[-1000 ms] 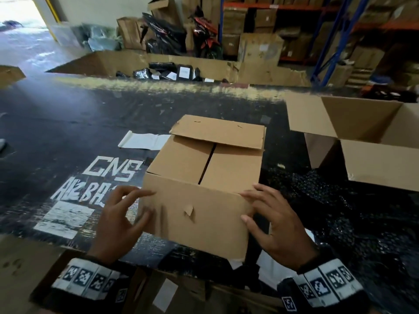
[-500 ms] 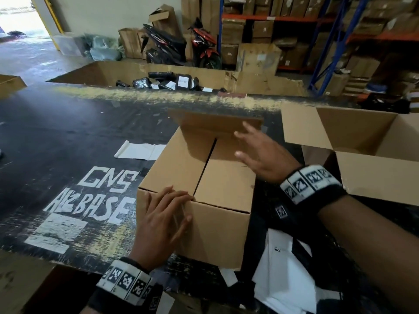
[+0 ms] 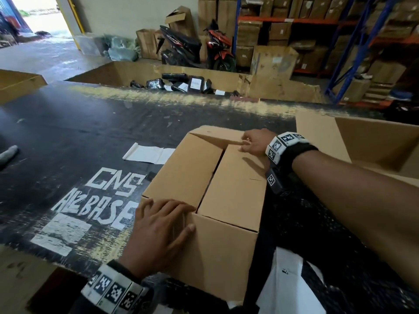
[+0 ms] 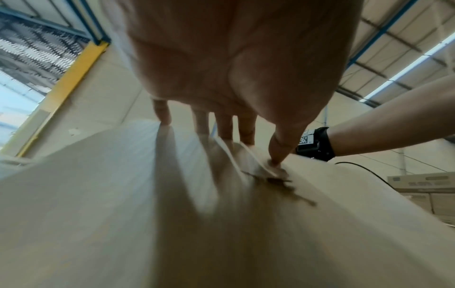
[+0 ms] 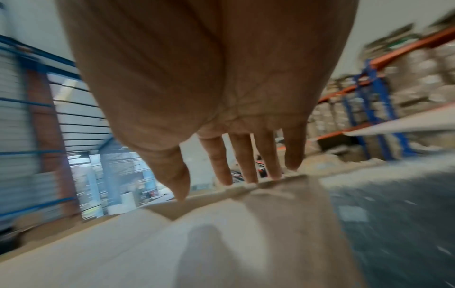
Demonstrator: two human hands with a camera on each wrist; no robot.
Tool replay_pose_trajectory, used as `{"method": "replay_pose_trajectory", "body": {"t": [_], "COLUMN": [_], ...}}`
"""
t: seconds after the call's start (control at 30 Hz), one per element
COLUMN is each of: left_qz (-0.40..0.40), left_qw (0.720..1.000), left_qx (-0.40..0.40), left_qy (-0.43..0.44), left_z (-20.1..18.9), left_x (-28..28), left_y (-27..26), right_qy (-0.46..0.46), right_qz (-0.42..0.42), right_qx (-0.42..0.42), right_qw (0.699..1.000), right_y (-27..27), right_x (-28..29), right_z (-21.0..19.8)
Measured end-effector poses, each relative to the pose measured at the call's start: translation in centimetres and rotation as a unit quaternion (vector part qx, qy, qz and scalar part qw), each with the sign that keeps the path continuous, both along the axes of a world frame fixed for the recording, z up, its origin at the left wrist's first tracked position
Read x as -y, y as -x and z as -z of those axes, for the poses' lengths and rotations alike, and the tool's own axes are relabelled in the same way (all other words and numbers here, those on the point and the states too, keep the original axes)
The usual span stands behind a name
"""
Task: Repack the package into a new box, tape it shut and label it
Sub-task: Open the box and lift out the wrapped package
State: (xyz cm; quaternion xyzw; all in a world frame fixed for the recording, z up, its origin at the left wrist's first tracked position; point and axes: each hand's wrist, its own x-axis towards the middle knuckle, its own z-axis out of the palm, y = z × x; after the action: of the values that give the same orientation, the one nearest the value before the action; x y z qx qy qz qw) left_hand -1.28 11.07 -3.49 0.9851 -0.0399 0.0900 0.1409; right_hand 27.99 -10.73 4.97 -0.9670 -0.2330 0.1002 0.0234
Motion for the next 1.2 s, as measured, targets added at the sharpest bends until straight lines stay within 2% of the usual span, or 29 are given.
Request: {"method": "replay_pose_trajectory", "body": {"t": [0.1, 0.17, 0.23, 0.3, 0.33, 0.47, 0.5, 0.53, 0.6, 0.67, 0.73, 0.8, 0.87, 0.97, 1.07, 1.2], "left_qz": [0.016, 0.047, 0.077, 0.099, 0.111, 0.144, 0.147, 0.149, 0.147, 0.125, 0.102, 0.069, 0.005, -0.088, -0.153, -0.173], "left_qw": [0.997, 0.990, 0.978, 0.957, 0.944, 0.893, 0.888, 0.891, 0.917, 0.955, 0.980, 0.993, 0.998, 0.995, 0.986, 0.978], "left_qx": [-0.057, -0.112, -0.161, -0.203, -0.219, -0.253, -0.254, -0.245, -0.197, -0.130, -0.065, 0.004, 0.034, 0.035, -0.010, -0.102], "left_qy": [-0.042, -0.065, -0.106, -0.183, -0.221, -0.344, -0.354, -0.353, -0.315, -0.235, -0.161, -0.100, -0.055, -0.045, -0.066, -0.054], "left_z": [-2.1, -3.8, -5.5, -7.1, -7.7, -8.3, -8.5, -8.9, -10.3, -12.3, -14.0, -15.2, -15.7, -14.7, -11.6, -6.6], "left_x": [-0.8, -1.2, -1.3, -0.8, -0.4, 1.8, 2.2, 2.6, 2.7, 1.6, -0.5, -3.2, -6.3, -11.0, -14.2, -15.6], "left_y": [-1.8, -3.2, -4.6, -6.1, -6.9, -9.5, -9.8, -10.0, -10.1, -9.8, -9.3, -8.6, -8.1, -7.6, -7.5, -7.5], "right_qy": [-0.046, -0.044, 0.001, 0.052, 0.046, -0.068, -0.092, -0.117, -0.166, -0.202, -0.231, -0.256, -0.273, -0.309, -0.326, -0.307], "right_qz": [-0.104, -0.181, -0.227, -0.245, -0.246, -0.244, -0.242, -0.238, -0.221, -0.198, -0.157, -0.112, -0.079, -0.052, -0.033, -0.016], "right_qx": [0.047, 0.001, -0.068, -0.092, -0.087, -0.024, -0.005, 0.011, 0.035, 0.070, 0.080, 0.072, 0.056, 0.037, 0.006, -0.026], "right_qw": [0.992, 0.983, 0.971, 0.964, 0.964, 0.967, 0.966, 0.964, 0.960, 0.957, 0.957, 0.957, 0.957, 0.949, 0.945, 0.951], "right_y": [2.8, 5.1, 7.1, 8.5, 8.7, 9.9, 10.3, 10.7, 11.6, 12.4, 13.1, 14.0, 15.2, 16.9, 18.6, 19.6], "right_x": [-2.0, -3.7, -5.2, -5.9, -5.8, -2.9, -1.7, -0.3, 3.2, 7.0, 10.3, 13.2, 15.2, 16.9, 17.1, 16.5], "right_z": [-0.7, -0.3, 0.4, 0.5, 0.2, -3.7, -4.9, -6.2, -8.0, -8.7, -8.6, -8.1, -6.9, -4.1, -0.7, 3.8]}}
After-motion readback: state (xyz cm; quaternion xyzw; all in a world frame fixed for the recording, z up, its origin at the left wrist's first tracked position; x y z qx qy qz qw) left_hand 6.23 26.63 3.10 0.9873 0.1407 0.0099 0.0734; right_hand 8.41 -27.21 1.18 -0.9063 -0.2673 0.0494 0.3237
